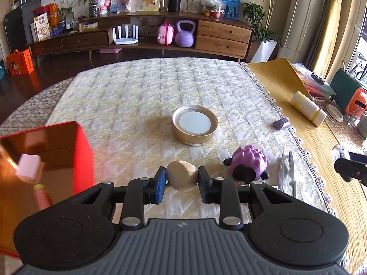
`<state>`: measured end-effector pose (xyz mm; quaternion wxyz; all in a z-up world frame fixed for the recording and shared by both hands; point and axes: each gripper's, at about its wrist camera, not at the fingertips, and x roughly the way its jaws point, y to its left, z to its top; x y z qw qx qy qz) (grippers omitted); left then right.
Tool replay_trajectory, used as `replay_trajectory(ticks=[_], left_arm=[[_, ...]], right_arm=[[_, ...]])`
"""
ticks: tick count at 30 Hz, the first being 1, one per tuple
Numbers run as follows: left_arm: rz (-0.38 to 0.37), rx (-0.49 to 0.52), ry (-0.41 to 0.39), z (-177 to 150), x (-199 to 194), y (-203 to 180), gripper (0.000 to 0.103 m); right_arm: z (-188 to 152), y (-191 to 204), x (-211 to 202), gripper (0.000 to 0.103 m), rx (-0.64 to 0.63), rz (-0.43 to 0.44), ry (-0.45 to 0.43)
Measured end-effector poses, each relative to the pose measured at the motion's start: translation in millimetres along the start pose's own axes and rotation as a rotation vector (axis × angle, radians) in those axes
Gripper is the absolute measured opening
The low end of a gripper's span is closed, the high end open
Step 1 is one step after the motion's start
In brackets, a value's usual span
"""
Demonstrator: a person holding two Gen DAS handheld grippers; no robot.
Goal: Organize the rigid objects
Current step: 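Carry the beige ball and black-capped bottle with both tools into the red tin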
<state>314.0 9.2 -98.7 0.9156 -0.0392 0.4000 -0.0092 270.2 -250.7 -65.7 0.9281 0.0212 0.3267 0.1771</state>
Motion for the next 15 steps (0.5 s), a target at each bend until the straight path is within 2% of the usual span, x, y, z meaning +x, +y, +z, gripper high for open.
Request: replay_trajectory(ticks=[15], left_arm=[[0.038,-0.032,-0.046,-0.8,-91.8,70.2,0.029]], right_arm=[[23.8,109.1,-39.2,0.042,-0.124,0.182,-0.043]])
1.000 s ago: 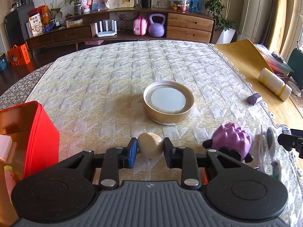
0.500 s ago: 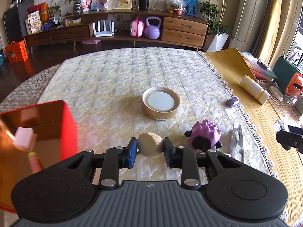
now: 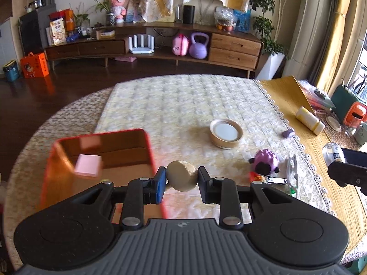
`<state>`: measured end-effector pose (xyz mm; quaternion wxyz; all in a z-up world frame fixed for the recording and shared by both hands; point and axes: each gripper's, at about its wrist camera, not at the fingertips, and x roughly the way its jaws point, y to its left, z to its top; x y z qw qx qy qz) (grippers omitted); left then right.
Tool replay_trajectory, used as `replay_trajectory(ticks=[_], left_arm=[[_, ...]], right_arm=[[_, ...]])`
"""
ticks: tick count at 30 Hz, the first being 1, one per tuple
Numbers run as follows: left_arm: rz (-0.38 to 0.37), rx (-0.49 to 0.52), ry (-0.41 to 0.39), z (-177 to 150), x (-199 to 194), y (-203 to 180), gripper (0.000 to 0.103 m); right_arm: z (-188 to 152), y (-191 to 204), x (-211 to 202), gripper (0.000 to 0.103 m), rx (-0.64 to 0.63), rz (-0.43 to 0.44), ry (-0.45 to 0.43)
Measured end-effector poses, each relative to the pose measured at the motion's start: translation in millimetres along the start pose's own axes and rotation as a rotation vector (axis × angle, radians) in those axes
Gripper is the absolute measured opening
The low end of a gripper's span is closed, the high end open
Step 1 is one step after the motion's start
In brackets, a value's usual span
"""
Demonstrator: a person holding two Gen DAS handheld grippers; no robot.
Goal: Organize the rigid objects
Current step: 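Carry the beige ball and black-capped bottle with both tools into the red tin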
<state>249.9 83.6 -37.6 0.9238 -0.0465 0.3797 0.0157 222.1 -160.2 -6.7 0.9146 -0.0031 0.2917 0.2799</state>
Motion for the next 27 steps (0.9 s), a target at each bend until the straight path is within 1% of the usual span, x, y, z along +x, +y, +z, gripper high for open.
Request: replay_trajectory(ticks=[5,9,12,19,27], left_arm=[[0.025,-0.019,-0.021,1.2,-21.8,36.5,0.029],[0.055,-0.035,-0.034,1.9,-30.4,67.8,0.029],[0.069,-0.044,-0.031,3.8,-32.1,89.1,0.029],[0.09,-0.051,0.008,2.9,-16.7,122.8,0.029],[0.086,-0.052,0.079,-16.0,15.0,133.6,0.029]], right_arm=[[11.4,32.0,10.0,0.042,-0.041,0.056,-0.003],[20.1,52.5,24.4,0.042,-0.071,0.077,-0.001],[25.7,67.3,37.5,0.042,-0.09,0.095,0.017],[32.0,99.2,72.2,0.042,-0.15,0.127,0.045],[34.3,119.0,127.8,0.042,-0.197,0.14,0.11]])
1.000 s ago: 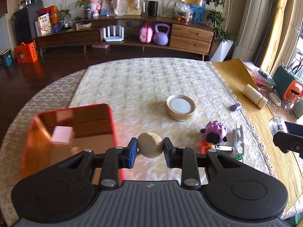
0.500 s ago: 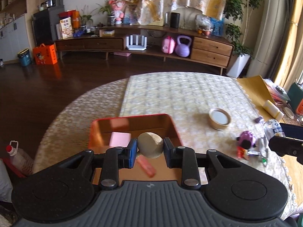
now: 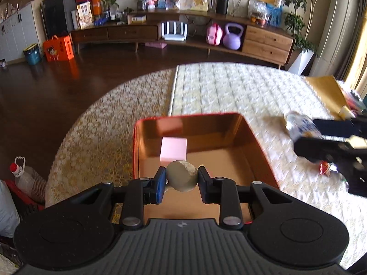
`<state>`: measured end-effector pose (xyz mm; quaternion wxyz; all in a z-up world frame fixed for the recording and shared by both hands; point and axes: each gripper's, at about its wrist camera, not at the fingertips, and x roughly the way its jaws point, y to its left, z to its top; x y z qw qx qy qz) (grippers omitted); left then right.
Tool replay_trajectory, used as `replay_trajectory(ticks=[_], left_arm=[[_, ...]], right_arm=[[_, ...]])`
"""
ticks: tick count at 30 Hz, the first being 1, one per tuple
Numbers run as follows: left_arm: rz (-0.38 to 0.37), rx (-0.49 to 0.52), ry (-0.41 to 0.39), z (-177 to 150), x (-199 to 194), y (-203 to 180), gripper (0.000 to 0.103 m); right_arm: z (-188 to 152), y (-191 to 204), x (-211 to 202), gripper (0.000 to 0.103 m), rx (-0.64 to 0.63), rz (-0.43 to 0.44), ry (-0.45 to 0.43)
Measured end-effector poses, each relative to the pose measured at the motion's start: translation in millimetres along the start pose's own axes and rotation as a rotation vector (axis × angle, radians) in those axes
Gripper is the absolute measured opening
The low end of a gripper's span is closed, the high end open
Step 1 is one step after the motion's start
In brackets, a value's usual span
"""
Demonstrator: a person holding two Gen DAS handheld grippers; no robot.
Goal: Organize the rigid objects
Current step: 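Carry the beige ball and black-capped bottle with both tools into the red tin, then open the left tool to release the ball while the right tool releases the bottle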
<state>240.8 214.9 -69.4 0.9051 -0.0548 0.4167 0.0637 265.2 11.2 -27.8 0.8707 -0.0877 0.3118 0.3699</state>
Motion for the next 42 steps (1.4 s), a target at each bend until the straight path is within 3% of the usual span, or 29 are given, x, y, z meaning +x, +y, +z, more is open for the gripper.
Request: replay_trajectory(ticks=[13,20,33,42], left_arm=[[0.012,0.003,0.087,-11.2,54.0,4.6,0.029],[0.022,0.038,0.088,-11.0,67.6,-0.9,0.029],[0.091,0.156,0.055,-15.0,76.2,-13.8,0.029],[0.1,0.142,0.049,-15.2,75.1,-15.1,0.029]], right_arm=[[6.7,4.4,90.8,0.042,-0.018,-0.003,0.122],[5.8,7.5,124.2,0.042,-0.028,-0.001,0.183],[-1.2,13.3,133.3,0.043,-0.053,0.002,0.214],[3.6,4.1,122.4,0.044,-0.01,0.002,0.186]])
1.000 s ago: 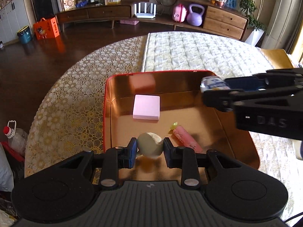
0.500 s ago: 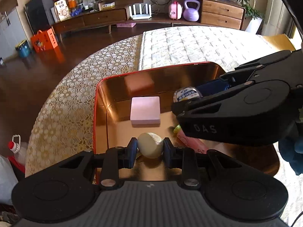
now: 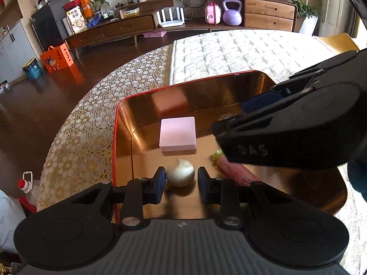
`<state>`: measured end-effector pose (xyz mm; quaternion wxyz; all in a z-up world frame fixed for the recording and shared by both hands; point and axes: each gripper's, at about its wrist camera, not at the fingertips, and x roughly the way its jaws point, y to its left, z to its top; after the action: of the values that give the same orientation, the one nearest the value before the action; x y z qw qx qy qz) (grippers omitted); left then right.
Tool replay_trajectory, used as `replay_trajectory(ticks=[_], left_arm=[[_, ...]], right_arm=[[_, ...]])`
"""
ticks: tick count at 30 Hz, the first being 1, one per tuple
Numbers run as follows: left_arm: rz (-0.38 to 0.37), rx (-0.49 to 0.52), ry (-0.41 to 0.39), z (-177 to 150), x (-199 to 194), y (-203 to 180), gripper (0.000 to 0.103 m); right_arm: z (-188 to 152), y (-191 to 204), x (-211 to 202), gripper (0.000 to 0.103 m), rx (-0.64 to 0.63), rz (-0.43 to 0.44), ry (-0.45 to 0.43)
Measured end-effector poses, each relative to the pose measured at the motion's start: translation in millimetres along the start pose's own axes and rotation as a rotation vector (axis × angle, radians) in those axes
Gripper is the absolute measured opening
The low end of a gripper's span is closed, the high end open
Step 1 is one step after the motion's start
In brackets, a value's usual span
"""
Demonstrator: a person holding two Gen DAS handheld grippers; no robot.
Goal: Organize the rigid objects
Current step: 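Open the left tool to release the ball while the right tool releases the bottle, then move both open tools away from the tin back over the table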
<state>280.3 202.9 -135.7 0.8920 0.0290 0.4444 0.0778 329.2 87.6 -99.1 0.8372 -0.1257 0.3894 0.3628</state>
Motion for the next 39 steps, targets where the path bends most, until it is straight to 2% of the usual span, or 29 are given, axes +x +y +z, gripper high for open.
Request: replay_trajectory(ticks=[11,12,13,15,19,28,30,35,39], left_arm=[[-0.032,-0.035,-0.016,0.7,-18.1,-1.3,0.031],[-0.033,-0.036,-0.02,0.7,-21.2,-1.9,0.039],[-0.034,-0.039,-0.028,0.6,-24.8,-2.2,0.054],[-0.036,-0.049,-0.054,-0.2,-33.4,-2.6,0.065],[-0.048,-0.053,-0.068,0.1,-46.8,-5.7,0.065],[-0.07,-0.067,-0.083,-5.6,-73.5,-12.8,0.065],[-0.073,-0.071,-0.087,-7.9,-79.3,-14.7,0.065],[-0.076,-0.066,-0.097,-13.9,-93.2,-22.6,0.065],[-0.089,-0.064,-0.104,-17.2,-104.5,-32.3,0.065]], right_arm=[[-3.0,-4.0,-33.6,0.051,0.04,0.025,-0.053],[-3.6,-4.0,-38.2,0.051,0.044,0.028,-0.059],[-4.2,-4.3,-43.0,0.051,0.046,0.031,-0.066],[-5.6,-4.7,-51.7,0.052,0.049,0.038,-0.078],[-9.8,-7.6,-69.3,0.054,0.065,0.05,-0.102],[-26.2,-9.0,-106.7,0.066,0.113,0.086,-0.152],[-32.6,-8.0,-115.7,0.073,0.108,0.074,-0.172],[-47.2,-12.2,-141.7,0.076,0.12,0.066,-0.207],[-59.5,-19.6,-163.8,0.084,0.135,0.058,-0.238]])
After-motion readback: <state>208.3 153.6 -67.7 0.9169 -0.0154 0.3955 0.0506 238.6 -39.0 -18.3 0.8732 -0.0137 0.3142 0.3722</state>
